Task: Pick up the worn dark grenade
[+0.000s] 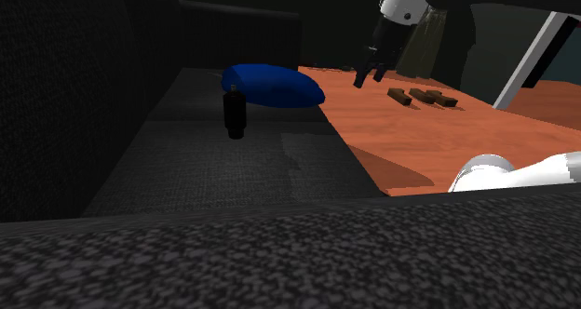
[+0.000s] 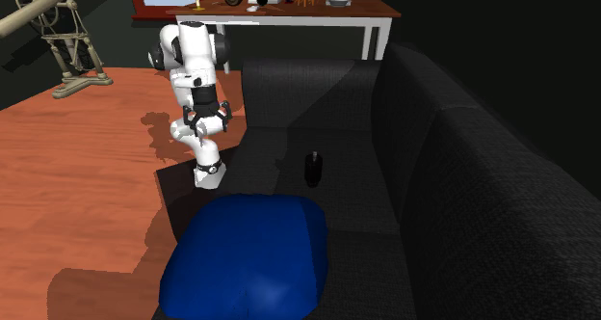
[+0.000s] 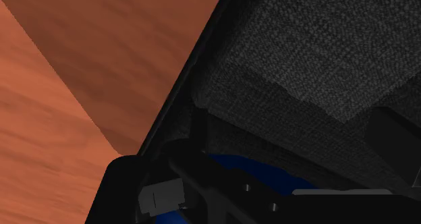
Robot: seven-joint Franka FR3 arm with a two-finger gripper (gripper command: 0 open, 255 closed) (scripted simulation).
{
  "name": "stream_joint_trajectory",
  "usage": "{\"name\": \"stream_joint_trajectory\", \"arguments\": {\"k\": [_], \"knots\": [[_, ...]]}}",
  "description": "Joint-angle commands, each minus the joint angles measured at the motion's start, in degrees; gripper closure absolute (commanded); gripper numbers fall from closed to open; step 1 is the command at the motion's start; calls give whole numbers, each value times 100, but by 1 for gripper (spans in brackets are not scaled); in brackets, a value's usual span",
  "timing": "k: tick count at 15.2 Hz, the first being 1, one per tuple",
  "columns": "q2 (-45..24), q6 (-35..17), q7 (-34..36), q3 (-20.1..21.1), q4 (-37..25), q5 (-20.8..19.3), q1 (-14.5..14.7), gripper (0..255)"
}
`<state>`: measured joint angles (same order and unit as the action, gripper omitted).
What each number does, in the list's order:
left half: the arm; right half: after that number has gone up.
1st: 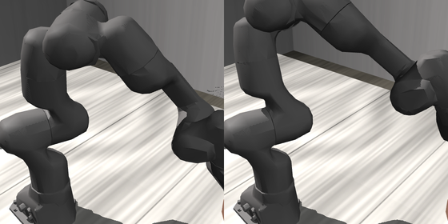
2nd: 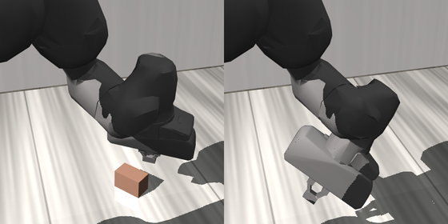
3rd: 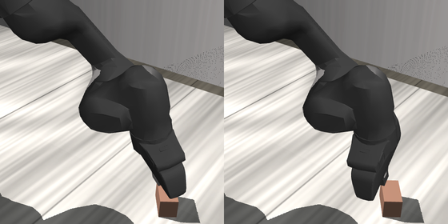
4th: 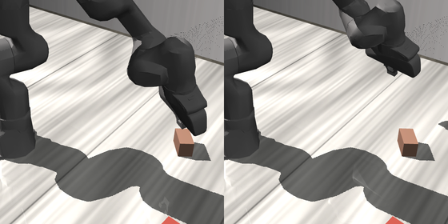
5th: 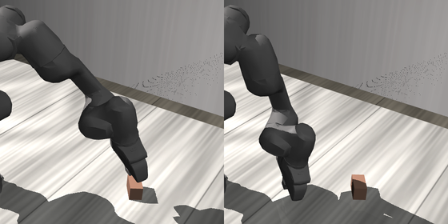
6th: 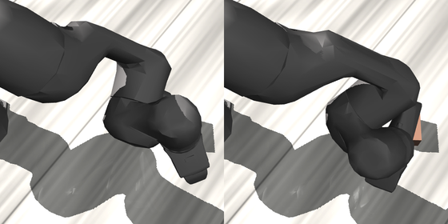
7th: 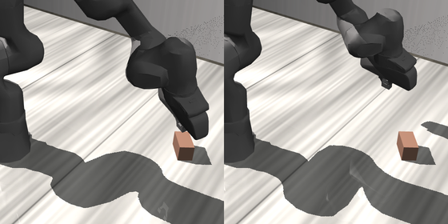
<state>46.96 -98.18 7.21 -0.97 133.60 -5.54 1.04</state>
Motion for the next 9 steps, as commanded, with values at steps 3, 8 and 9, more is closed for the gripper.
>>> {"name": "stream_joint_trajectory", "arguments": {"k": [3, 8, 9], "knots": [[-208, -94, 515, 298, -83, 154, -20, 0], [-896, -319, 1783, 1018, -488, 445, -121, 0], [-1059, -358, 2035, 1156, -602, 480, -150, 0]]}}
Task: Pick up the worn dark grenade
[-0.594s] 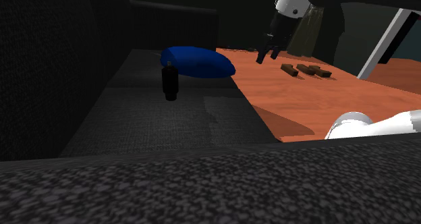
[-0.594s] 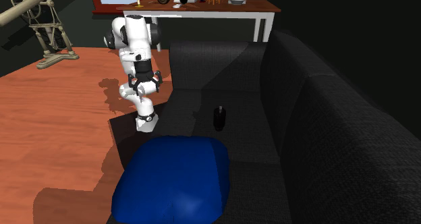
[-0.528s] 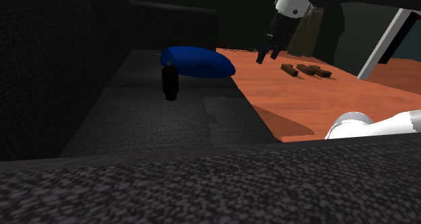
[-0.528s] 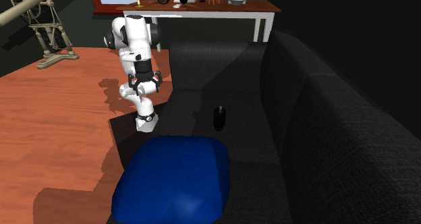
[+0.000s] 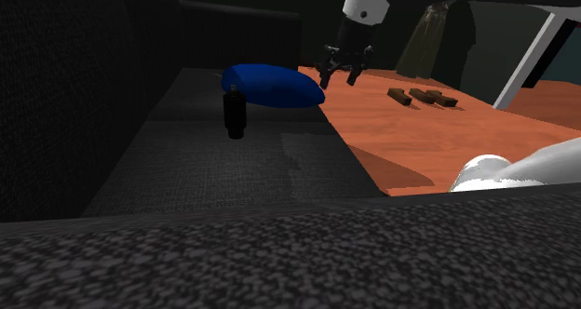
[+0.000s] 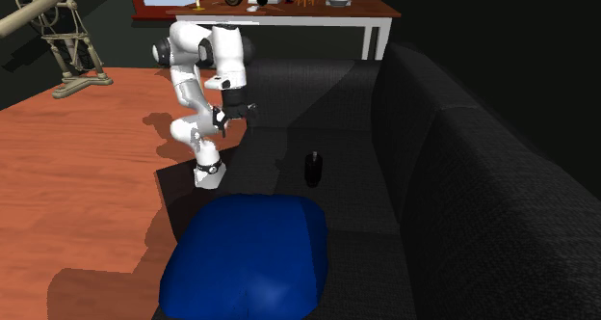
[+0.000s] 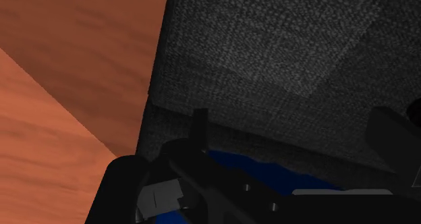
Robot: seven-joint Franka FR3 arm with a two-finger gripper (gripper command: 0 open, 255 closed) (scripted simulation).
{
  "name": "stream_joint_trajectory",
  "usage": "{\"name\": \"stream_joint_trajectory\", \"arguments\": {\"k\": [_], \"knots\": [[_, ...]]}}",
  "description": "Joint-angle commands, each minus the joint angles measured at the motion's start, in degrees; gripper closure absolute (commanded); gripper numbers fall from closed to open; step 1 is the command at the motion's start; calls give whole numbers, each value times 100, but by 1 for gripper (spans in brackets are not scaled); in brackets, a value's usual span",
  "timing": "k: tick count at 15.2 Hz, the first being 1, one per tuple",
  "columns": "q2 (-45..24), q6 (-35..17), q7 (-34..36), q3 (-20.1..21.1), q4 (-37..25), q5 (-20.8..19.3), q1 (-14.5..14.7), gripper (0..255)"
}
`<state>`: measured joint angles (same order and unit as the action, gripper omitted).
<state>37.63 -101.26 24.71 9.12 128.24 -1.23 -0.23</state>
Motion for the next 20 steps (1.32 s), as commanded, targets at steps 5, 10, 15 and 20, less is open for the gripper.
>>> {"name": "stream_joint_trajectory", "arguments": {"k": [5, 10, 15, 20], "knots": [[-1054, -190, 1554, 810, -796, 89, -201, 0], [-2163, -189, 2856, 1421, -1795, -154, -388, 0], [-3479, 36, 4190, 1915, -3097, -718, -420, 0], [-4825, 499, 5280, 2090, -4606, -1411, -98, 0]]}}
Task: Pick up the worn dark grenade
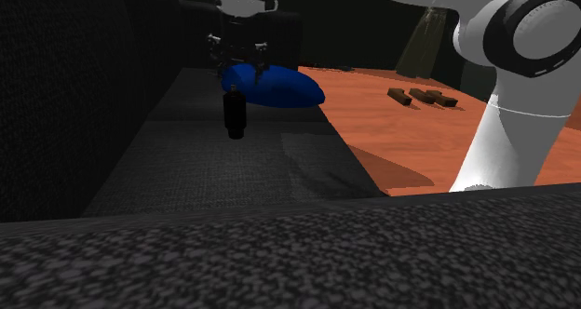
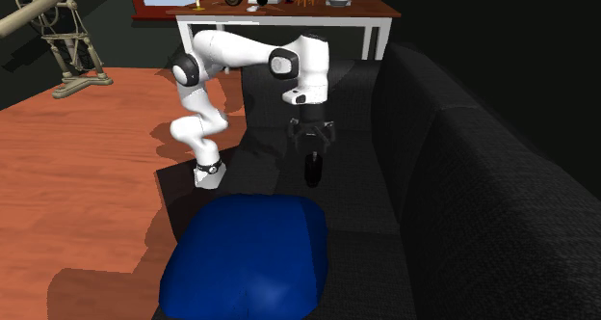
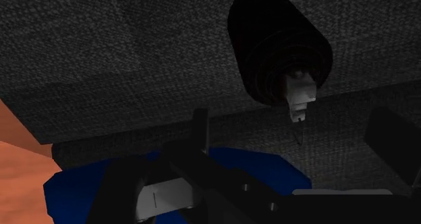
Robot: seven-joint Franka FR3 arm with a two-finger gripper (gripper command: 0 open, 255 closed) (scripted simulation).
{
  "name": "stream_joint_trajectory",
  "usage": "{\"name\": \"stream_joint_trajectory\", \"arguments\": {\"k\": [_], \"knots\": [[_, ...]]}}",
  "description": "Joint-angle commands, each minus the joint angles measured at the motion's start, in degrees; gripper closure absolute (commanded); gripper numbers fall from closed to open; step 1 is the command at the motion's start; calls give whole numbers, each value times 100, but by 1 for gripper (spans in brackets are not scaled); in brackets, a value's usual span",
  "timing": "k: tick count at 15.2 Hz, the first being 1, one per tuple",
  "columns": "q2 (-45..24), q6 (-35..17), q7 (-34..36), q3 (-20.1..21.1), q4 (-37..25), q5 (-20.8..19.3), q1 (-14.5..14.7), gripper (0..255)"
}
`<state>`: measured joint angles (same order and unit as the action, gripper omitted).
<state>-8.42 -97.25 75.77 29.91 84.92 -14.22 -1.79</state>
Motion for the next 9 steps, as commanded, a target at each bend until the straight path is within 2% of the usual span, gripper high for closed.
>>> {"name": "stream_joint_trajectory", "arguments": {"k": [1, 9], "knots": [[-197, 13, 180, -4, -170, -100, 55, 0], [-103, -523, 242, -27, 451, -68, -6, 0]]}}
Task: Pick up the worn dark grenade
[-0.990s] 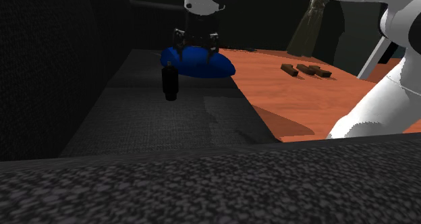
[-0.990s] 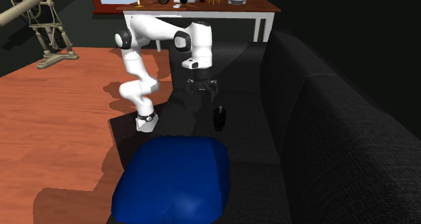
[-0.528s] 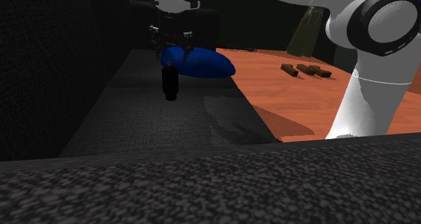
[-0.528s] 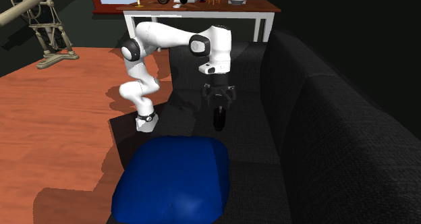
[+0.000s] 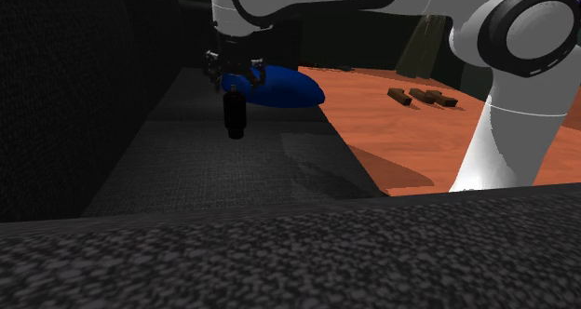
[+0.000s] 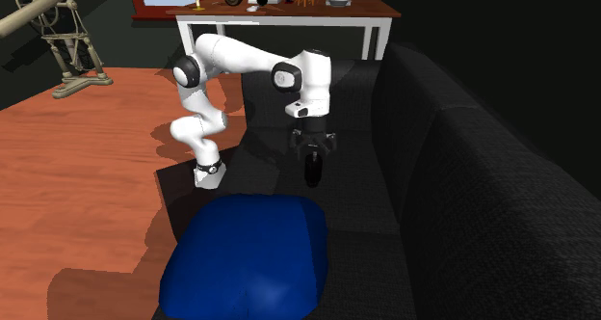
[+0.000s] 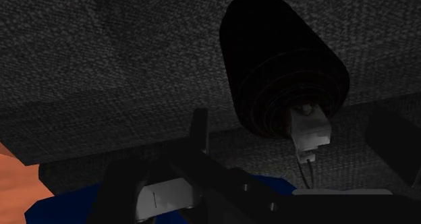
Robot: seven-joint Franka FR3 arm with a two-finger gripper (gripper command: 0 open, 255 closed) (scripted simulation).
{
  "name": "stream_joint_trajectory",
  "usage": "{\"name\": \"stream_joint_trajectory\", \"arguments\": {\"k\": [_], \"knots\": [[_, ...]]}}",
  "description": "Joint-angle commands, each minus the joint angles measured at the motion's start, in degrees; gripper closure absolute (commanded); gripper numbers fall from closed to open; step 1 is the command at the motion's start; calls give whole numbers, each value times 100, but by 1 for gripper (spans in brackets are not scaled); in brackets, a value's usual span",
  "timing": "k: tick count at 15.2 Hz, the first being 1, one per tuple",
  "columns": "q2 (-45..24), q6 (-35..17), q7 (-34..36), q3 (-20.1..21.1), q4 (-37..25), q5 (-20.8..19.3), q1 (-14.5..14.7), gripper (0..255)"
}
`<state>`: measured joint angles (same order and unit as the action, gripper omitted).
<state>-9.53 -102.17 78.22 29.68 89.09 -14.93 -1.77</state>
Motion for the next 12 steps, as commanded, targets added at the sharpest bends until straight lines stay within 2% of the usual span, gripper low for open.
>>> {"name": "stream_joint_trajectory", "arguments": {"k": [1, 10, 12], "knots": [[7, -32, 3, -1, 36, 2, -4, 255], [7, -32, -4, -4, 33, 3, -8, 255], [-13, 128, -25, 2, -145, -1, 8, 255]]}}
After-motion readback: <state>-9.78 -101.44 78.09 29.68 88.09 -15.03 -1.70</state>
